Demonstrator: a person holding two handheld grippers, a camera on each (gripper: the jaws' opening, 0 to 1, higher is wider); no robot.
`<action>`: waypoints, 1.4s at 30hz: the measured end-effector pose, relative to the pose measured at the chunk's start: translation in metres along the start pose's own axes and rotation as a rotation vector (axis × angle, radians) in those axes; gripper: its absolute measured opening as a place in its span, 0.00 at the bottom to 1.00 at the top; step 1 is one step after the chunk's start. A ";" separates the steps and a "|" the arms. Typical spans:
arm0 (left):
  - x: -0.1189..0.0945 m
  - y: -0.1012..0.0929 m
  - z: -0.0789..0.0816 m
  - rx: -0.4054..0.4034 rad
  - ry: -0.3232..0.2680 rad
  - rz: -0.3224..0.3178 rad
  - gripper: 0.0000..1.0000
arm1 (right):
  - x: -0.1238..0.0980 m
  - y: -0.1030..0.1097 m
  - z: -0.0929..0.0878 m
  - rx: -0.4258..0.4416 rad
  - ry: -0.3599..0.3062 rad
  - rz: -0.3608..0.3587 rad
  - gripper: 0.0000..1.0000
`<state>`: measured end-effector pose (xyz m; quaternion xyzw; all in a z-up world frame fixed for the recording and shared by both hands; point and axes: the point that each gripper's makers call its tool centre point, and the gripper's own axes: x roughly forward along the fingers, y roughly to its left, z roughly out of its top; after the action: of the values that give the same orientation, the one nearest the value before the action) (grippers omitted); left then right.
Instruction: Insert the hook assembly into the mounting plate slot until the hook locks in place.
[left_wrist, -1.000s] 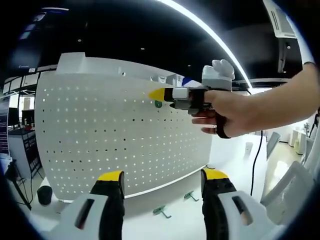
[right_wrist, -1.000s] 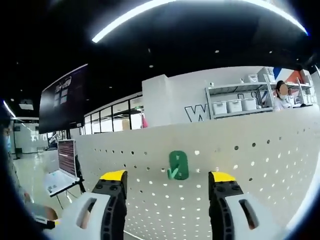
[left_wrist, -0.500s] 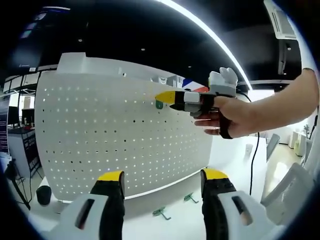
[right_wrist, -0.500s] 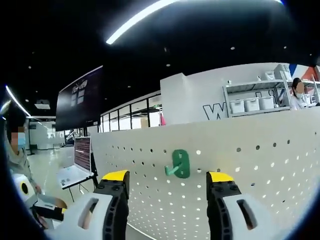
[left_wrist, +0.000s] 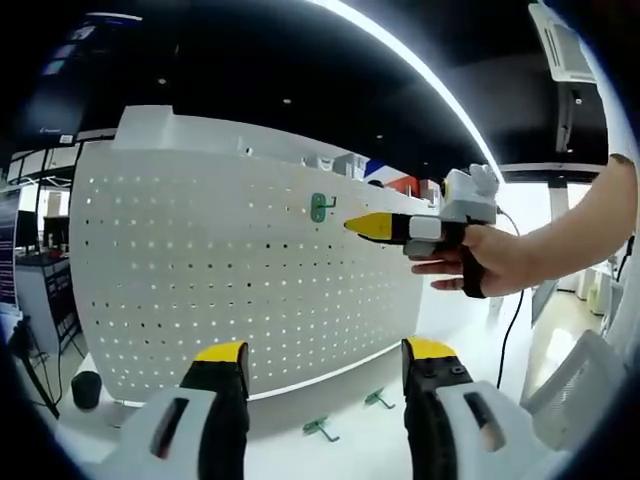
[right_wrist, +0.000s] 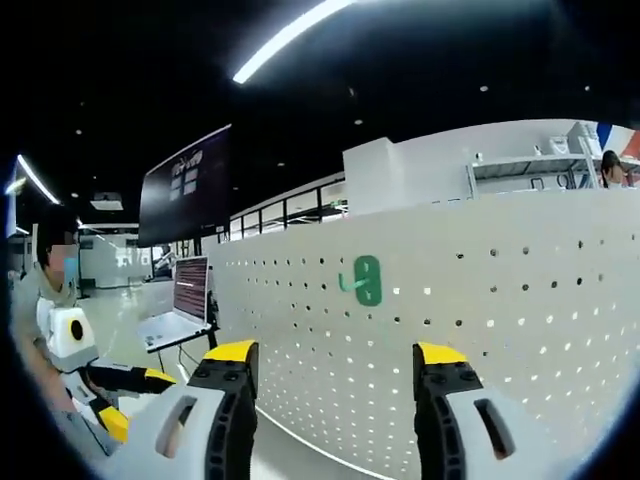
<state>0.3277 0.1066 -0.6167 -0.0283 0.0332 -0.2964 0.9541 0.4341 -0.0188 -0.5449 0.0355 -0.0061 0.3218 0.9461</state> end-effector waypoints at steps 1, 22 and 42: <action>0.000 0.000 0.000 -0.002 0.000 -0.002 0.64 | -0.004 -0.001 -0.001 0.003 0.000 0.000 0.61; 0.001 -0.003 0.001 -0.005 -0.006 -0.007 0.64 | -0.052 -0.006 -0.018 -0.025 0.014 0.007 0.61; -0.008 0.003 0.002 -0.005 -0.014 0.011 0.66 | -0.099 -0.001 -0.038 -0.026 0.010 -0.027 0.63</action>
<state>0.3231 0.1131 -0.6149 -0.0323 0.0275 -0.2910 0.9558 0.3557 -0.0770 -0.5862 0.0214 -0.0052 0.3090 0.9508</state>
